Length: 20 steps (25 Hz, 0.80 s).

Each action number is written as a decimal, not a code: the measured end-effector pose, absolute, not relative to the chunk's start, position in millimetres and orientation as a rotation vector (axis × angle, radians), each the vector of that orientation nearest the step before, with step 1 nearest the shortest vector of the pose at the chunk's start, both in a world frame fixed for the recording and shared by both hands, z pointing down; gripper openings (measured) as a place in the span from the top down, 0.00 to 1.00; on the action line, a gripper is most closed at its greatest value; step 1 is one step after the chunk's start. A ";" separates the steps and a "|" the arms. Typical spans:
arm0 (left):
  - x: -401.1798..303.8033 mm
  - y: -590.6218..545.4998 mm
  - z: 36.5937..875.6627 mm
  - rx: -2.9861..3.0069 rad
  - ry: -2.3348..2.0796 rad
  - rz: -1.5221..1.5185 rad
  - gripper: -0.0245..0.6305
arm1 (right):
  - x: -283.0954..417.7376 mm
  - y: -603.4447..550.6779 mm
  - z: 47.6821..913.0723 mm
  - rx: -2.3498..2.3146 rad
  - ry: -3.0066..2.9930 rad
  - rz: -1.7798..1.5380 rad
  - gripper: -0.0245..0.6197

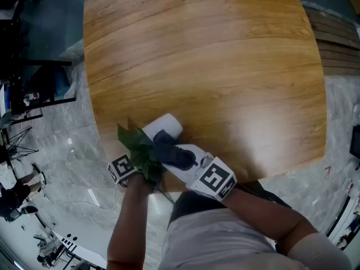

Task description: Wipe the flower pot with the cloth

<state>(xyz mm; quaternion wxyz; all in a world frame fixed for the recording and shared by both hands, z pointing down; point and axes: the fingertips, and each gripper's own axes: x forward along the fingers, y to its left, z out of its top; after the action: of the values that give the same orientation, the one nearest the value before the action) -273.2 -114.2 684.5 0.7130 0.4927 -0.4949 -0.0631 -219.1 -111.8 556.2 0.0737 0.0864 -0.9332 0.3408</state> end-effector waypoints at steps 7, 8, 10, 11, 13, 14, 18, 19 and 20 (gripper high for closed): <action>-277.3 -121.1 680.6 1.127 -1.105 -0.130 0.92 | -164.3 -162.7 635.7 0.542 -2.643 1.125 0.82; -276.4 -122.2 679.6 1.144 -1.109 -0.109 0.92 | -161.4 -166.9 637.1 0.555 -2.632 1.140 0.82; -273.6 -122.9 677.8 1.193 -1.122 -0.037 0.92 | -167.9 -167.4 617.3 0.520 -2.667 1.140 0.82; -272.9 -122.7 677.2 1.229 -1.134 0.021 0.92 | -175.7 -164.7 599.9 0.477 -2.704 1.139 0.82; -271.8 -122.9 673.4 1.309 -1.158 0.152 0.92 | -192.3 -156.1 562.7 0.369 -2.779 1.144 0.82; -270.9 -124.0 670.3 1.346 -1.167 0.208 0.92 | -198.5 -151.7 548.2 0.321 -2.805 1.146 0.82; -277.4 -132.6 663.6 1.441 -1.223 0.328 0.92 | -194.8 -153.1 551.8 0.338 -2.810 1.172 0.82; -278.7 -134.1 662.7 1.453 -1.230 0.339 0.92 | -186.8 -160.4 564.0 0.392 -2.790 1.191 0.82; -277.7 -134.9 661.1 1.461 -1.229 0.347 0.92 | -177.5 -169.0 577.4 0.452 -2.761 1.211 0.82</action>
<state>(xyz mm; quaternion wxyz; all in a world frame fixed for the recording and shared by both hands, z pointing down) -277.7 -134.9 661.1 0.5650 0.6212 -0.5226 0.1477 -177.5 -169.0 577.4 0.0465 0.1481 -0.9047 0.3968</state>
